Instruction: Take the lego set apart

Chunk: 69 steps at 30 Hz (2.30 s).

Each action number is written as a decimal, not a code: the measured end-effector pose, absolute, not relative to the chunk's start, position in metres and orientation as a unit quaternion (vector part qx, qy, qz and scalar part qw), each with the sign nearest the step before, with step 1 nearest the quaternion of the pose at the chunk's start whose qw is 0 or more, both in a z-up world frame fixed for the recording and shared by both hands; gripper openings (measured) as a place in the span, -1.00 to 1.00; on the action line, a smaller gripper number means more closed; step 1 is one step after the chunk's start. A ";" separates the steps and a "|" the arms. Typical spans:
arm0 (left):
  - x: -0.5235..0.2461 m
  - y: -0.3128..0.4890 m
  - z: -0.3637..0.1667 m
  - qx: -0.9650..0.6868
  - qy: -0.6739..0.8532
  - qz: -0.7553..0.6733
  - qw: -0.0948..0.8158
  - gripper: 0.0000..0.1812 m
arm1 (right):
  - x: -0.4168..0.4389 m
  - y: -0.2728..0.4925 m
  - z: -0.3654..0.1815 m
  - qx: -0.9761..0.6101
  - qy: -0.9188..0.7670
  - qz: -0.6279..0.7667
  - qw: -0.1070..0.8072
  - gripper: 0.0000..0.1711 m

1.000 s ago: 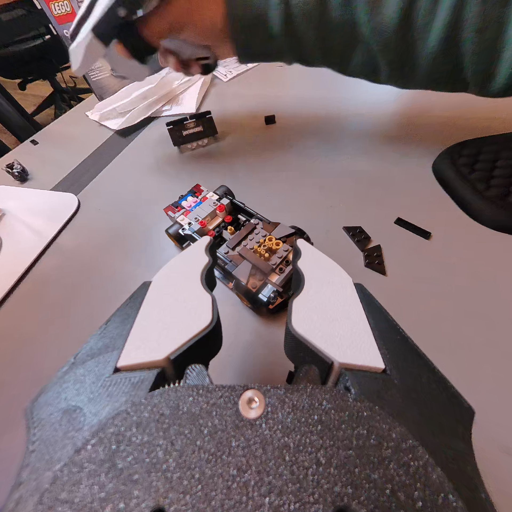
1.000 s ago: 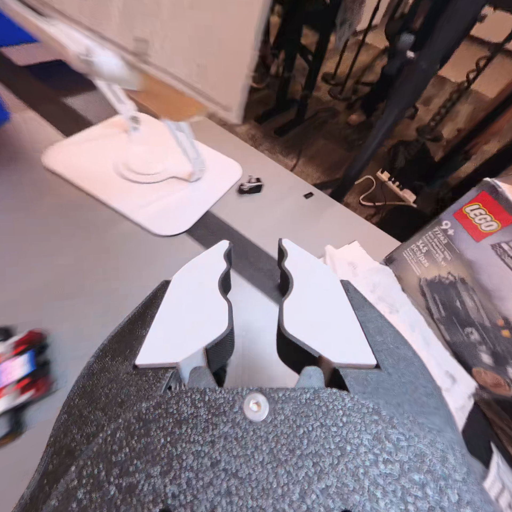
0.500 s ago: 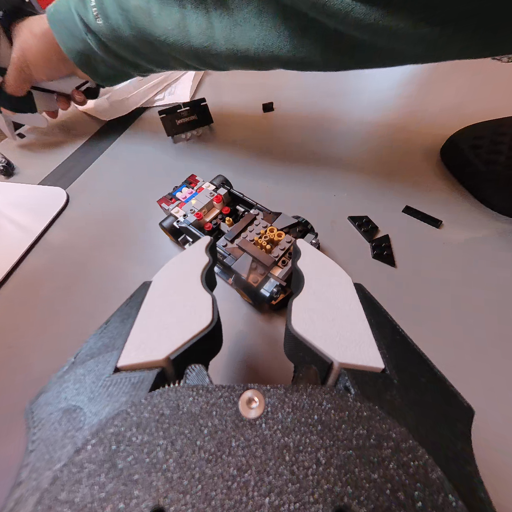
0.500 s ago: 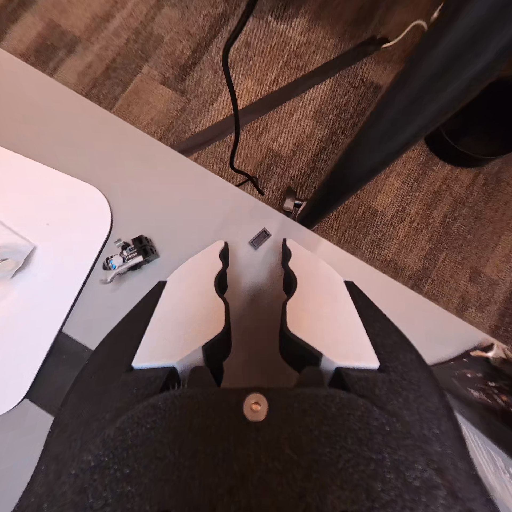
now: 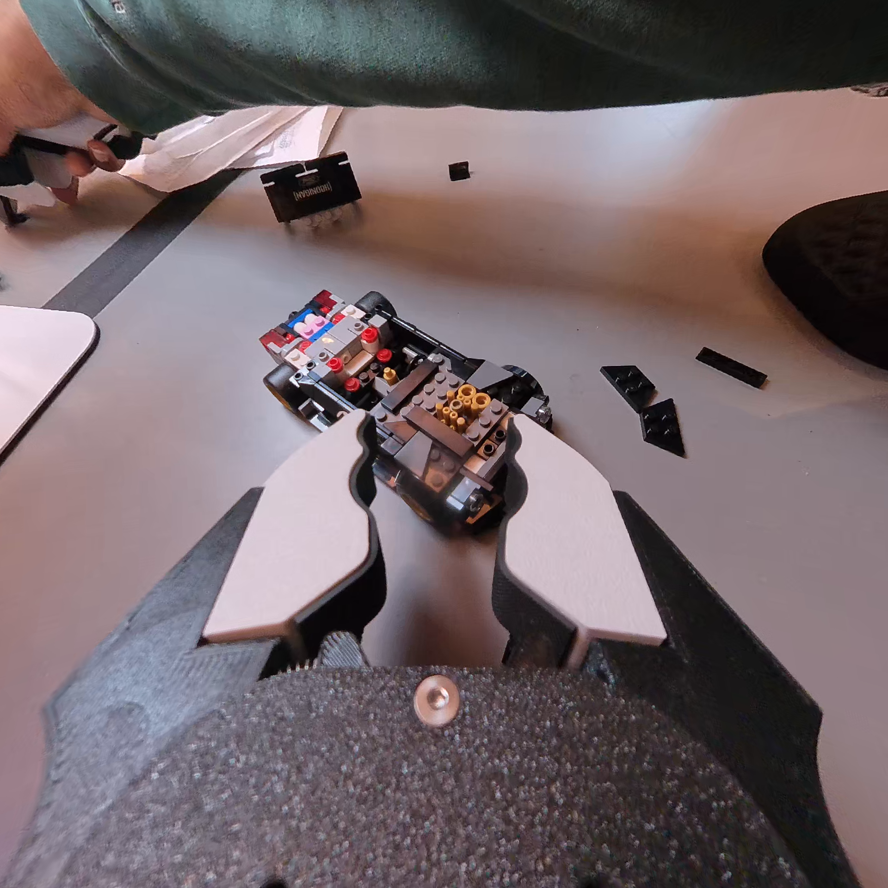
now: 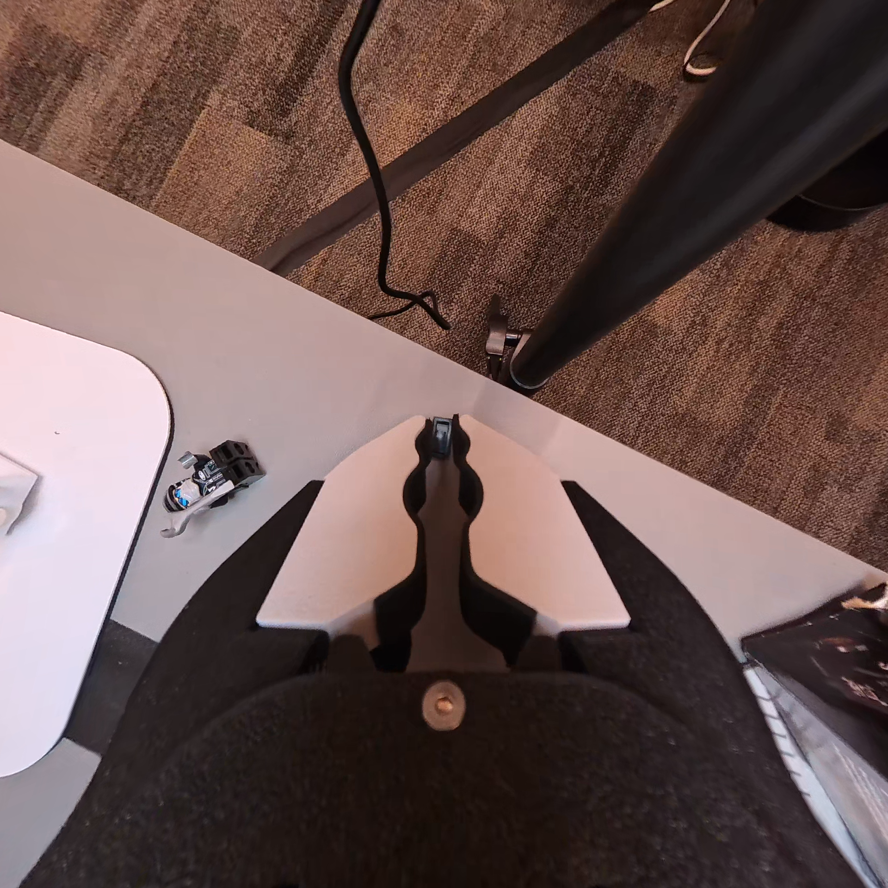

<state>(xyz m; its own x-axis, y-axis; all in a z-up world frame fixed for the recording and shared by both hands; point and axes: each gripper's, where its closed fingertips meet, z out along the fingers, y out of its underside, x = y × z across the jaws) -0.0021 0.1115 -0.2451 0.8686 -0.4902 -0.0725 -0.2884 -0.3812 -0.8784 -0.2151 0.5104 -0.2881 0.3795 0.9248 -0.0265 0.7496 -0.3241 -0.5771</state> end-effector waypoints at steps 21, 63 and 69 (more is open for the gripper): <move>-0.030 0.102 -0.166 -0.803 0.200 -0.068 0.558 -0.50 | 0.069 0.159 -0.228 -0.578 -0.642 0.481 0.150 -0.91; 0.085 0.047 -0.198 -0.731 0.339 -0.103 0.584 -0.82 | 0.089 0.055 -0.213 -0.563 -0.597 0.541 0.187 -0.75; 0.101 0.039 -0.168 -0.670 0.331 -0.114 0.655 -0.82 | 0.089 0.034 -0.187 -0.534 -0.521 0.662 0.063 -0.81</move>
<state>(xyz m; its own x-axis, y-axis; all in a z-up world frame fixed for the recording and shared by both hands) 0.1010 0.0395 -0.1684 0.7557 -0.5915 -0.2811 -0.2940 0.0772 -0.9527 0.0894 0.0341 -0.1869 -0.4207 0.6408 -0.6422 0.4737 -0.4485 -0.7579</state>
